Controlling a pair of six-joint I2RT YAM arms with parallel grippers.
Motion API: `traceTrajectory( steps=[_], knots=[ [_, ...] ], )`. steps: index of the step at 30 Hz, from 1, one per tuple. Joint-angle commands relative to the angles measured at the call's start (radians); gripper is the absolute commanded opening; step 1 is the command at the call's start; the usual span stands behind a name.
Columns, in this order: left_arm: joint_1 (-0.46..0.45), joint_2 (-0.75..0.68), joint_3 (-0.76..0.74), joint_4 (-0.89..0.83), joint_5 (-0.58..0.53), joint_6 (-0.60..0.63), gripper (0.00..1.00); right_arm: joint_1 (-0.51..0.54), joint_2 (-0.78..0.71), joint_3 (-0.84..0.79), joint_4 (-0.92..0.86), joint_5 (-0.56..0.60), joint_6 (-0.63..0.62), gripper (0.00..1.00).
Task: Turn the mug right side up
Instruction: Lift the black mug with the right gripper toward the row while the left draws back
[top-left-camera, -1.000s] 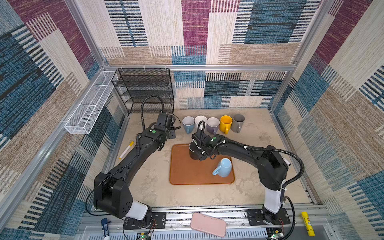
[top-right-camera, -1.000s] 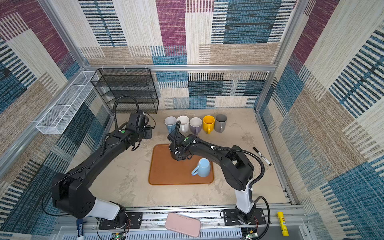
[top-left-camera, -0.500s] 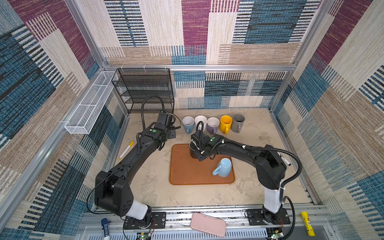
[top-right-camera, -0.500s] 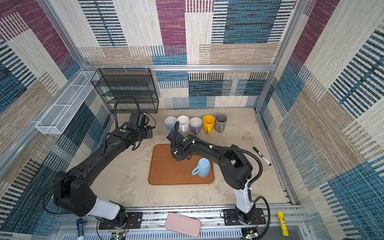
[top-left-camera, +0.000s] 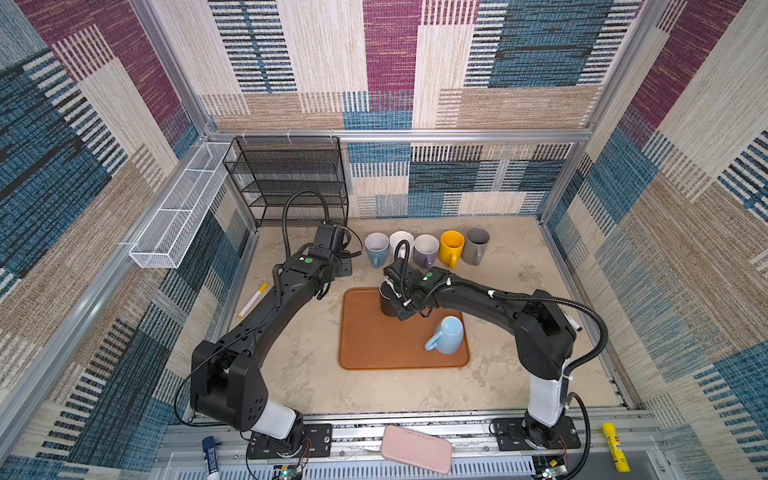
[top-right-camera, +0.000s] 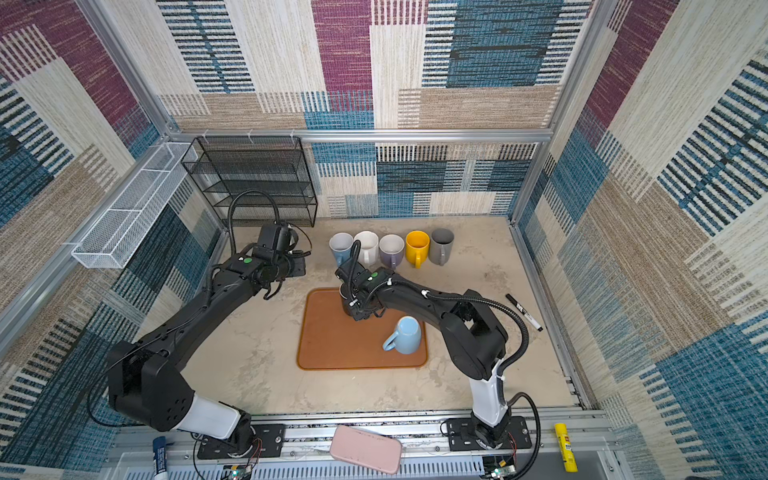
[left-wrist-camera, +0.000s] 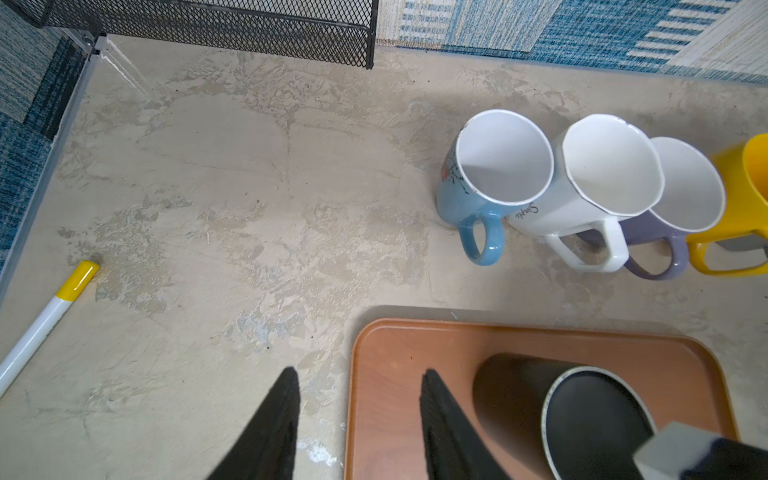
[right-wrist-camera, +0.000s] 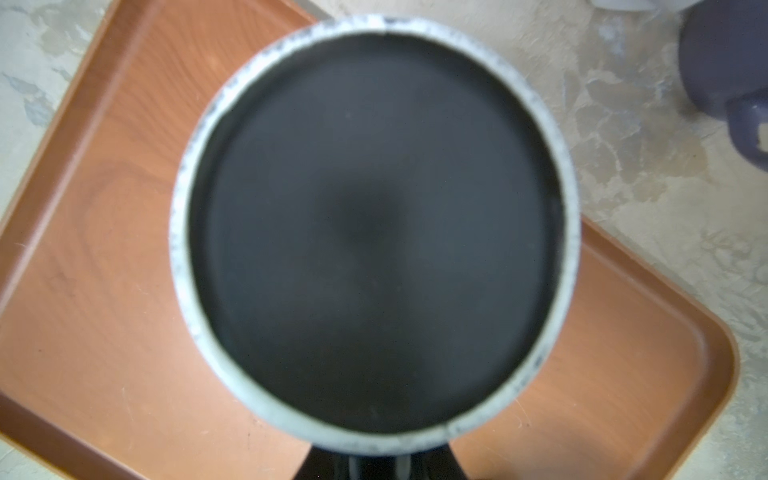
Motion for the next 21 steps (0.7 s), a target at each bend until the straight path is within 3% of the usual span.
traceTrajectory(
  steps=[1, 12, 21],
  knots=[
    [0.003, 0.007, 0.001, -0.004, 0.007, -0.018, 0.45, -0.003, -0.026, 0.009, 0.09, -0.031, 0.008, 0.0],
    [0.021, 0.062, 0.018, -0.005, 0.067, -0.035, 0.4, -0.036, -0.074, -0.023, 0.211, -0.137, -0.009, 0.0],
    [0.082, 0.058, -0.047, 0.047, 0.232, -0.078, 0.36, -0.104, -0.112, -0.125, 0.439, -0.307, 0.027, 0.0]
  ],
)
